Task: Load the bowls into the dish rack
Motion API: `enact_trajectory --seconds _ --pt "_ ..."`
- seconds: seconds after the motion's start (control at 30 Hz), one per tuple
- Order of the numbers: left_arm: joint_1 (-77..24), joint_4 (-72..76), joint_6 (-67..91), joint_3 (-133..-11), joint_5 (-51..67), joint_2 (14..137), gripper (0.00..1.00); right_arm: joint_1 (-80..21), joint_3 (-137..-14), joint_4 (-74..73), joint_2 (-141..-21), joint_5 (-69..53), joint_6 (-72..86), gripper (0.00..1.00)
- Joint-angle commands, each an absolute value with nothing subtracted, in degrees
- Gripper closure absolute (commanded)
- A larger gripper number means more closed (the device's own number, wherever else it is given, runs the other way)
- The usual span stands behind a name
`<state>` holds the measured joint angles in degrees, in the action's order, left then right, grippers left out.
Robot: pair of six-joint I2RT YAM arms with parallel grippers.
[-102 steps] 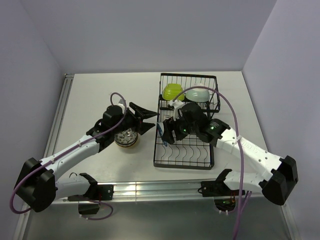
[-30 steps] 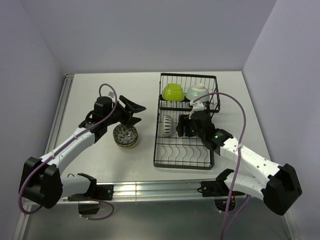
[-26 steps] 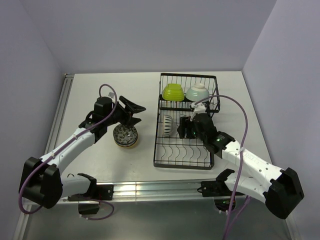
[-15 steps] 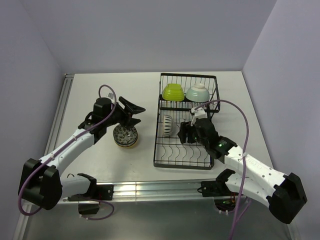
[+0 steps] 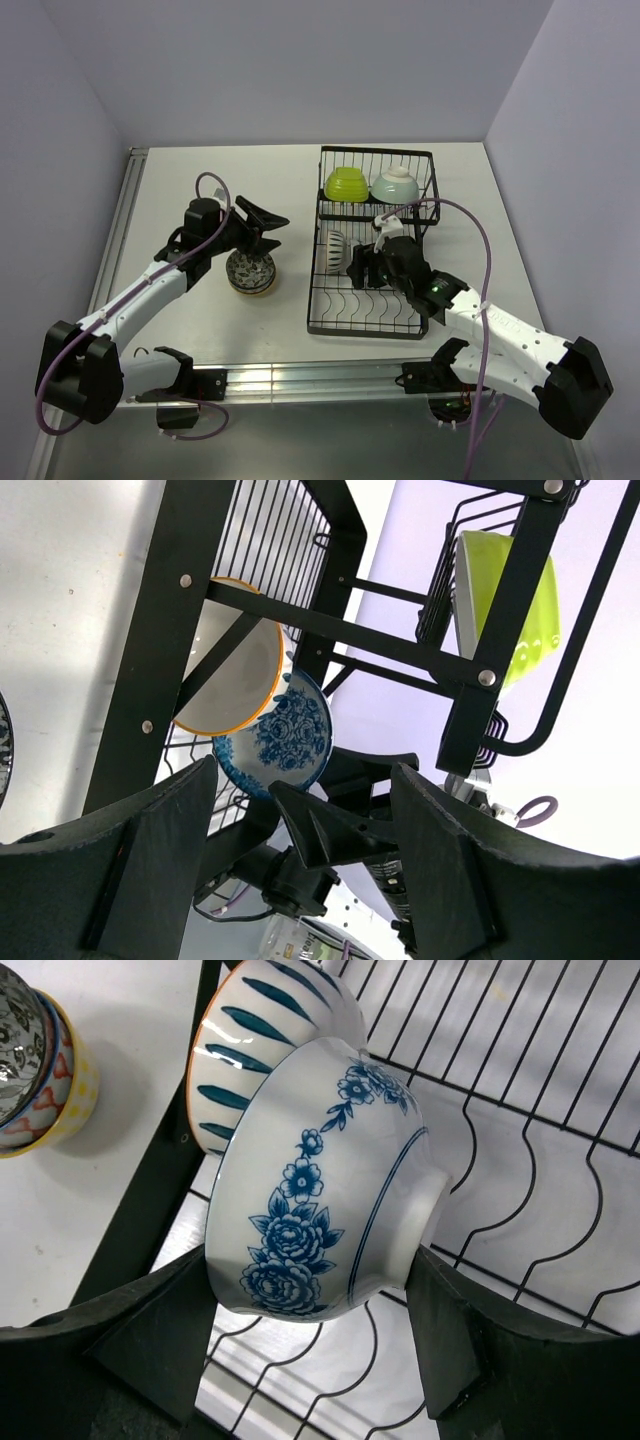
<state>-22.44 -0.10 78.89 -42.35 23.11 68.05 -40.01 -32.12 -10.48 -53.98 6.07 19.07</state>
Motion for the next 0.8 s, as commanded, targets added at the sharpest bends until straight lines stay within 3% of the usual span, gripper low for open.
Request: enact_trajectory --seconds 0.0,0.5,0.77 --pt "-22.15 2.81 79.8 -41.57 24.52 66.53 0.25 -40.96 -35.15 -16.16 -55.46 4.31 23.55 1.0" --pt "-21.27 5.53 81.39 -39.82 26.1 65.57 0.25 -41.13 -37.53 -18.46 -63.72 9.49 33.22 1.0" --pt "-20.48 8.16 80.6 -36.92 27.6 63.73 0.3 -41.22 -37.62 -21.35 -59.77 12.56 32.34 1.0"
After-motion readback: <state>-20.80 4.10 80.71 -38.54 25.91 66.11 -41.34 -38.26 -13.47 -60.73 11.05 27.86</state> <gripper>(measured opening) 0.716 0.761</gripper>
